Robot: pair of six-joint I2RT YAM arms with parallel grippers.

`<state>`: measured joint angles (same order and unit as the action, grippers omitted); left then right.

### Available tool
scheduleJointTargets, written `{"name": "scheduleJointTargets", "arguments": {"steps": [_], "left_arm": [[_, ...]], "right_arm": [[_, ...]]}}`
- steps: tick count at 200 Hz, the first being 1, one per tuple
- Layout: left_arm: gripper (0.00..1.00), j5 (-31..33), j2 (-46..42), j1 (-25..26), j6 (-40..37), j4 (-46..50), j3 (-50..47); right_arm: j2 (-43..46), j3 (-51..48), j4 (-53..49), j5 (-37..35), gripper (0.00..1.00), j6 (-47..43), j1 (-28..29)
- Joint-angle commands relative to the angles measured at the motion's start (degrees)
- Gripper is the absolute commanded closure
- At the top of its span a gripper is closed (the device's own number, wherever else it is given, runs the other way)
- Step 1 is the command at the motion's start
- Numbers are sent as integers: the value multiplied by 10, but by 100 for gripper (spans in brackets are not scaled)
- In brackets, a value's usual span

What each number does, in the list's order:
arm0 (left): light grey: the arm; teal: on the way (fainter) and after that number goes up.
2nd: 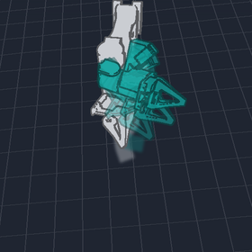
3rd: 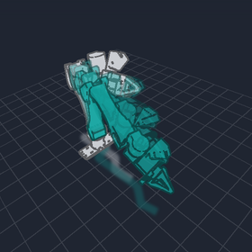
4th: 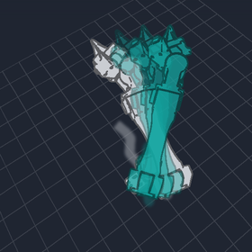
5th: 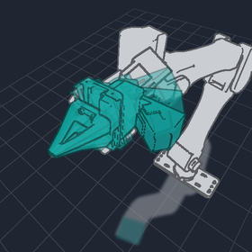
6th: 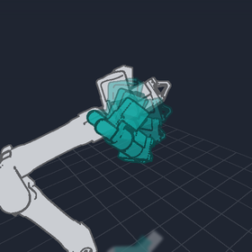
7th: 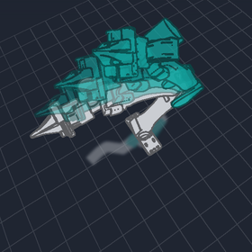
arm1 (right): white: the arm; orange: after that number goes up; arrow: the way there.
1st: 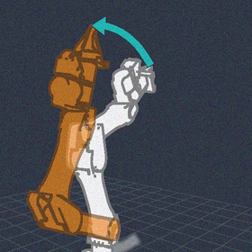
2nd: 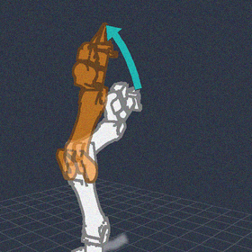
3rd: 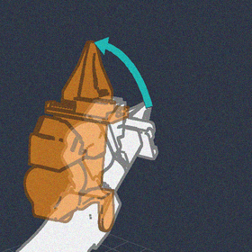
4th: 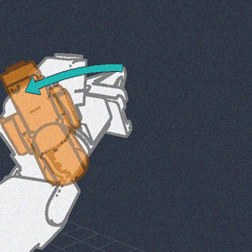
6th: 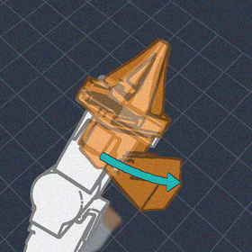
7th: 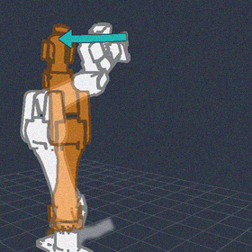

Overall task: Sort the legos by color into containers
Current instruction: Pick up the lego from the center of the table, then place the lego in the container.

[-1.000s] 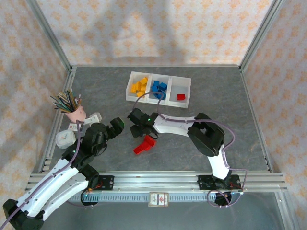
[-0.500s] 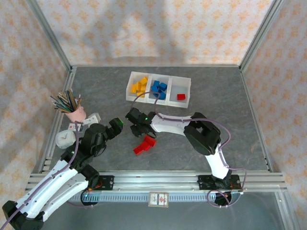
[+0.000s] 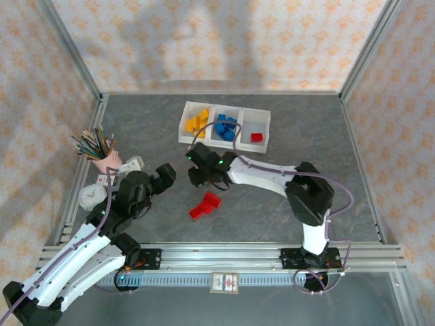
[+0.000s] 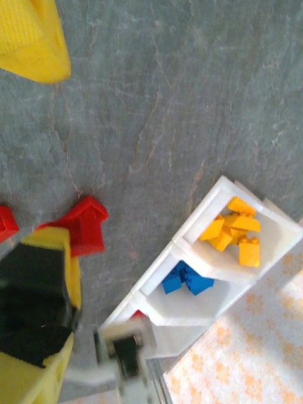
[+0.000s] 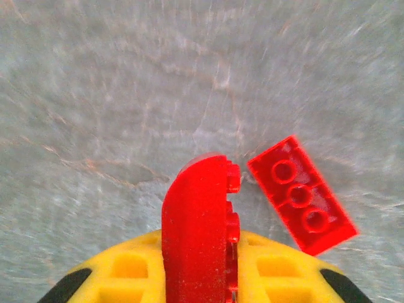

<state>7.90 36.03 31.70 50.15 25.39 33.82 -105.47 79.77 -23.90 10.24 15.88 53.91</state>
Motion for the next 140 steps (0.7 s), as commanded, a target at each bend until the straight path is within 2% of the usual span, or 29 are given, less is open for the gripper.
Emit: {"name": "scheduleJointTargets", "arguments": {"steps": [1, 44, 76, 140], "left_arm": [[1, -29, 26, -5, -30, -44, 31], [1, -86, 108, -5, -64, -115, 61], [1, -127, 167, -6, -81, -169, 79], [1, -135, 251, -7, -102, -215, 111]], "right_arm": [[52, -33, 24, 21, 77, 22, -51], [89, -59, 43, -9, 77, 33, -166], [70, -46, 52, -53, 77, 34, -243], [-58, 44, 72, -85, 77, 3, -306]]}}
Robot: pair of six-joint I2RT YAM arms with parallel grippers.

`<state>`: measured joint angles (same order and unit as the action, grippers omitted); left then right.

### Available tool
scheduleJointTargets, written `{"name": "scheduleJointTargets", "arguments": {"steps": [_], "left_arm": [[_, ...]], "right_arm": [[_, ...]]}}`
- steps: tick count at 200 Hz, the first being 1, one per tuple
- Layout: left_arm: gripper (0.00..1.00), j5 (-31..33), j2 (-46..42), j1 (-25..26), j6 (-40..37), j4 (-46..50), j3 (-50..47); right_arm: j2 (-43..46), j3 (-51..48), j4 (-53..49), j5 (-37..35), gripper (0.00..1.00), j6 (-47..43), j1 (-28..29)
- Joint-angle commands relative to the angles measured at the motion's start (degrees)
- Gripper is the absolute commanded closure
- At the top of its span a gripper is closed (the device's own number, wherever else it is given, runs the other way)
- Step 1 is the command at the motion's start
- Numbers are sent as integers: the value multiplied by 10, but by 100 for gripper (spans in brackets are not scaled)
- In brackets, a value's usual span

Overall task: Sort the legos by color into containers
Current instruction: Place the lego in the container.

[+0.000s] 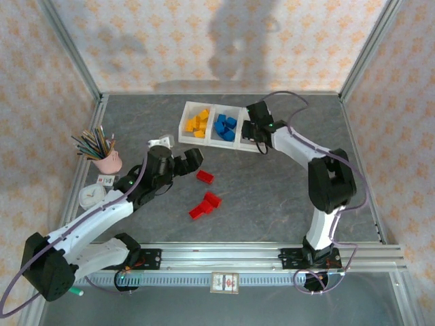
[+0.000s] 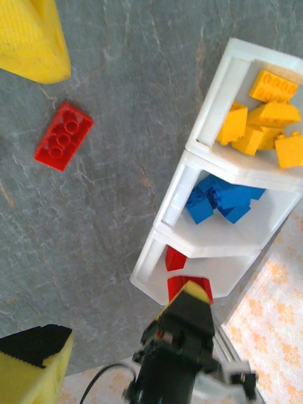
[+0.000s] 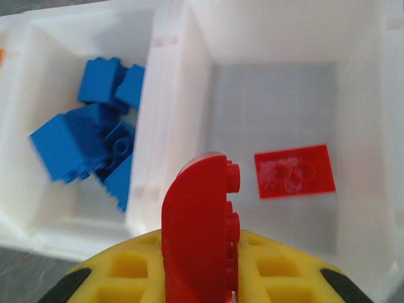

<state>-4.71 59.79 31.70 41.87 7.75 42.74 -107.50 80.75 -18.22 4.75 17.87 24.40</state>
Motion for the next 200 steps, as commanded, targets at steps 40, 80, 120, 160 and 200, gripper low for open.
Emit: {"name": "scheduleJointTargets", "arguments": {"steps": [40, 80, 120, 160, 200], "left_arm": [[1, -2, 25, -10, -18, -48, 23], [1, 2, 12, -15, -15, -45, 15], [1, 5, -23, -17, -6, -34, -5], [1, 23, -68, -18, 8, 9, -31], [1, 49, -126, -17, 34, 45, -70]], "right_arm": [[-87, 101, -10, -32, 65, -32, -20], [-46, 80, -19, -23, 56, -34, -16], [53, -27, -2, -18, 53, -24, 24], [119, -105, -9, -23, 49, -22, 86], [139, -149, -15, -37, 43, -24, 167]]}}
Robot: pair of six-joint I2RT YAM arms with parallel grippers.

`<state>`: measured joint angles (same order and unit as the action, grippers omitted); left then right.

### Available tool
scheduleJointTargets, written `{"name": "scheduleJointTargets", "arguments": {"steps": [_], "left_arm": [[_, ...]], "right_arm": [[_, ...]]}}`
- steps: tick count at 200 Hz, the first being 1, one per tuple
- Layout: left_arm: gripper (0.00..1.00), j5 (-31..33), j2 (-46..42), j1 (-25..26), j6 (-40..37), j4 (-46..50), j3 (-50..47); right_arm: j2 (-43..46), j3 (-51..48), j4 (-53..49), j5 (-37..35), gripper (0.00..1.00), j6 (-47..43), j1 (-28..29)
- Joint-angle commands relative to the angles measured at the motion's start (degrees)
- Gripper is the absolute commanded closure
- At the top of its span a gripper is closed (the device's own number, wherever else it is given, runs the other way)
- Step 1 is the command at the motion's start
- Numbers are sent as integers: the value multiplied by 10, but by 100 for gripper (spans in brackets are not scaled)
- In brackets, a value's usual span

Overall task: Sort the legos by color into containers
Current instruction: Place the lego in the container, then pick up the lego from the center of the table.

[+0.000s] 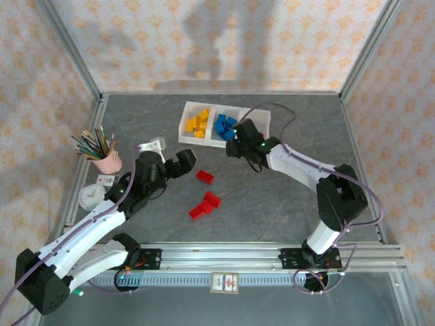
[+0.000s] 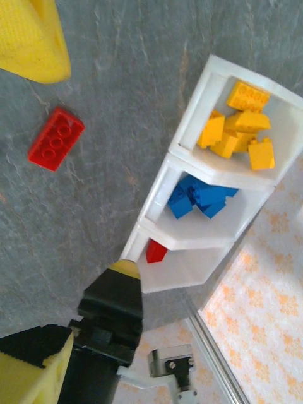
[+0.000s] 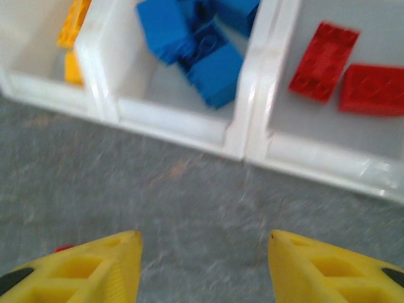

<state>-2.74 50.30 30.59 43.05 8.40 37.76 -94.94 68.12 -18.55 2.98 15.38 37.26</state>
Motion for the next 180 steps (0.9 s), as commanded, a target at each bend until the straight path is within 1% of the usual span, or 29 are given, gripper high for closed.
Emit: {"name": "scheduleJointTargets", "arguments": {"steps": [1, 28, 51, 93, 121, 134, 150, 180], "left_arm": [[1, 30, -33, -6, 22, 39, -21], [1, 42, -64, -7, 38, 65, -41], [1, 51, -87, -7, 47, 80, -56], [1, 71, -120, -6, 70, 104, -74], [1, 84, -140, -6, 78, 108, -88], [1, 86, -141, -7, 77, 111, -87], [1, 89, -140, -7, 75, 116, -86], [1, 87, -136, -8, 75, 109, -91]], "right_arm": [[13, -24, -12, -20, 42, 2, 40], [-3, -38, -3, -22, 37, -7, 92], [-35, -22, -8, -23, 32, -19, 127], [-103, 24, -8, -13, 27, -52, 155], [-160, 69, -23, -42, 24, -55, 158], [-180, 86, -27, -56, 24, -51, 158], [-198, 105, -30, -54, 25, -49, 158], [-222, 127, -23, -45, 34, -53, 151]]}}
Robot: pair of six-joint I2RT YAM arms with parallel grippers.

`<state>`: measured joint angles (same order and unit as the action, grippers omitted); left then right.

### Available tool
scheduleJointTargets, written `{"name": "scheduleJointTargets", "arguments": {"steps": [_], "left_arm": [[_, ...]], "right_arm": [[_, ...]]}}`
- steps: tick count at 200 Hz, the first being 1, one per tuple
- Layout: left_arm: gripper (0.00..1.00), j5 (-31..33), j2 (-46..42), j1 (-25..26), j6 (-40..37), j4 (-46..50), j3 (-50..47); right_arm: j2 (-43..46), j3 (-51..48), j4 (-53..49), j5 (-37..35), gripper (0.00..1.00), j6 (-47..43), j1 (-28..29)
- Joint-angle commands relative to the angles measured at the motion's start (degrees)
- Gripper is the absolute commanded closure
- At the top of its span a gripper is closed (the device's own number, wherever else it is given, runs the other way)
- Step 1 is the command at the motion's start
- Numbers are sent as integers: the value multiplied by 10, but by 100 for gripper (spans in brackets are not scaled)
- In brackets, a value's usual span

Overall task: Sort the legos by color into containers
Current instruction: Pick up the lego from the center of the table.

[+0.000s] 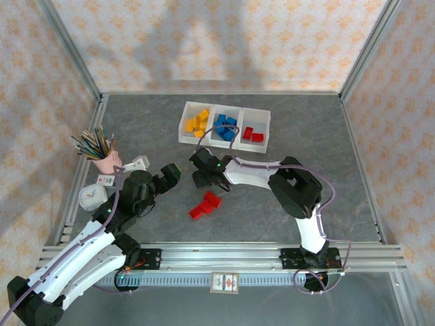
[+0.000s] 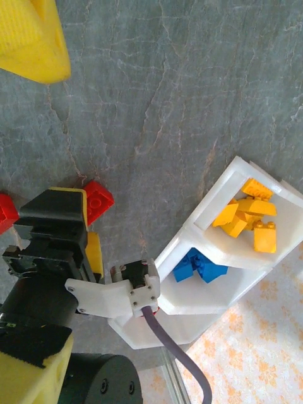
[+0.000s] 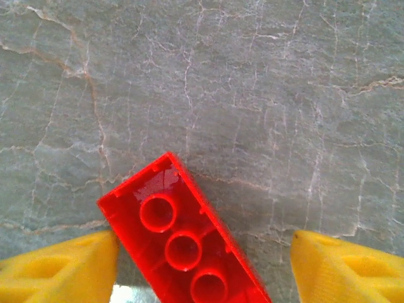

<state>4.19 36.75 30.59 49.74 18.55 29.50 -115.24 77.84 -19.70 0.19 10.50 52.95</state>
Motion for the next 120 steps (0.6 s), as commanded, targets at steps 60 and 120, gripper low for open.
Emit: {"name": "scheduleJointTargets", "arguments": {"steps": [60, 120], "left_arm": [[1, 12, 1, -7, 7, 5, -11], [1, 0, 13, -7, 2, -9, 1]], "right_arm": [[-46, 57, -20, 0, 53, -8, -18], [18, 31, -17, 30, 65, 12, -36]]}}
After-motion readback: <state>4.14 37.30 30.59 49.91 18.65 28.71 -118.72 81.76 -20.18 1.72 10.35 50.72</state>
